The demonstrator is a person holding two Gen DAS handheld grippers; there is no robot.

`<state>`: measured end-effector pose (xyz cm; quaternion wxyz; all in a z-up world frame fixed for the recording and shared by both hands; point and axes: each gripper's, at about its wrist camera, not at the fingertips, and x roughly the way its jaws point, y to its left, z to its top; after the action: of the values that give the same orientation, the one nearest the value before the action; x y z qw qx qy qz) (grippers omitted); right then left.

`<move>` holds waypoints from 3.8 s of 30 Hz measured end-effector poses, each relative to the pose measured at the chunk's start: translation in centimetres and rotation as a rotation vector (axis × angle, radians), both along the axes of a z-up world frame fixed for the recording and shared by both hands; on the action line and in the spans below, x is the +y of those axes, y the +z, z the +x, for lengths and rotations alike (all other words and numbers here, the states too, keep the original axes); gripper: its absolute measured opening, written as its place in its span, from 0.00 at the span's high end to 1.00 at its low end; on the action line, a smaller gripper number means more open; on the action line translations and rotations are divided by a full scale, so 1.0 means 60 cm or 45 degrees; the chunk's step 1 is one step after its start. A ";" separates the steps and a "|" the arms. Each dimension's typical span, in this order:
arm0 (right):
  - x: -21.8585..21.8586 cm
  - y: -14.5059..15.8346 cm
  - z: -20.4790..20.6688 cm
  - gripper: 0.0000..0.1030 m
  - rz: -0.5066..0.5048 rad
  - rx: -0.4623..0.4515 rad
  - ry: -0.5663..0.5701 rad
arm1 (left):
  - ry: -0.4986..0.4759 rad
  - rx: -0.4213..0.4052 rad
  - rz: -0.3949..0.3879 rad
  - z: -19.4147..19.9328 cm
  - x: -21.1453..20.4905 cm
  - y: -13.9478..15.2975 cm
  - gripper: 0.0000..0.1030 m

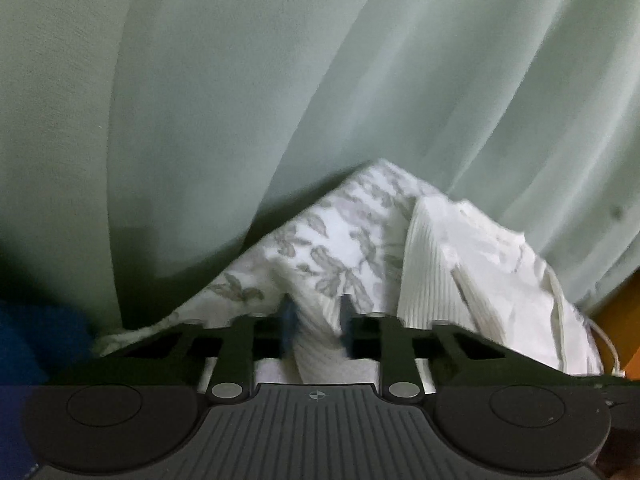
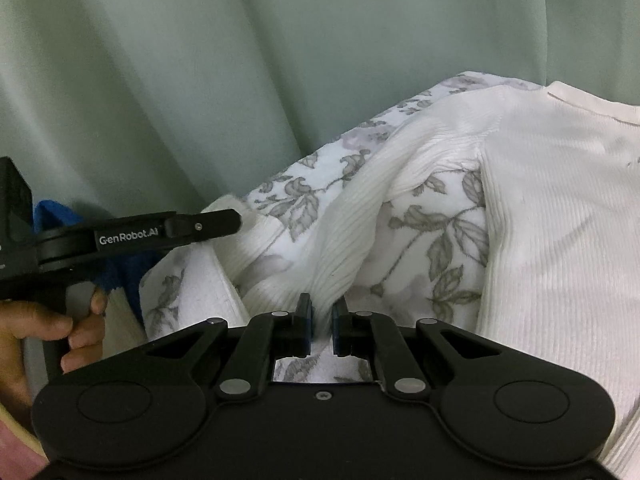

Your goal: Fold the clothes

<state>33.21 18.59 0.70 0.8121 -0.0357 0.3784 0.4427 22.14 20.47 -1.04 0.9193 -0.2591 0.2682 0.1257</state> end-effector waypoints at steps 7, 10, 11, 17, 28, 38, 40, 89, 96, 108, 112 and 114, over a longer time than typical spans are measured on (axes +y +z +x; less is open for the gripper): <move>-0.020 0.018 -0.014 0.91 0.153 -0.080 0.020 | 0.054 -0.309 0.136 -0.089 -0.021 0.059 0.92; -0.026 0.025 -0.020 0.90 0.209 -0.090 0.030 | 0.086 -0.425 0.209 -0.138 -0.034 0.075 0.92; -0.025 0.023 -0.022 0.90 0.202 -0.074 0.035 | 0.097 -0.434 0.227 -0.150 -0.038 0.072 0.92; -0.015 -0.014 -0.022 0.88 0.073 0.007 0.020 | 0.095 -0.348 0.333 -0.199 -0.075 0.023 0.91; -0.036 -0.009 -0.036 0.76 0.046 -0.026 0.004 | 0.073 -0.331 0.376 -0.206 -0.094 0.016 0.90; -0.104 0.059 -0.053 0.65 0.300 -0.059 -0.050 | -0.114 -0.493 0.640 -0.186 -0.184 0.054 0.91; -0.123 0.074 -0.059 0.64 0.384 -0.039 -0.049 | -0.162 -0.492 0.685 -0.173 -0.208 0.050 0.91; -0.022 -0.011 -0.072 0.90 0.243 0.279 0.025 | -0.049 -0.340 0.509 -0.232 -0.109 0.034 0.78; -0.071 0.059 -0.040 0.90 0.459 0.190 -0.070 | -0.172 -0.337 0.424 -0.218 -0.113 0.020 0.65; -0.133 0.085 -0.009 0.90 0.520 0.179 -0.160 | -0.487 -0.407 0.134 -0.143 -0.094 -0.001 0.56; -0.138 0.085 -0.009 0.90 0.503 0.171 -0.162 | -0.591 -0.438 0.013 -0.126 -0.088 -0.008 0.64; -0.141 0.084 -0.007 0.90 0.499 0.170 -0.169 | -0.621 -0.448 -0.022 -0.117 -0.091 -0.009 0.85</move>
<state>32.77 10.11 5.72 0.8040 0.1773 0.3395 0.4548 15.13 15.00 -1.57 0.9525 -0.2126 0.1600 -0.1480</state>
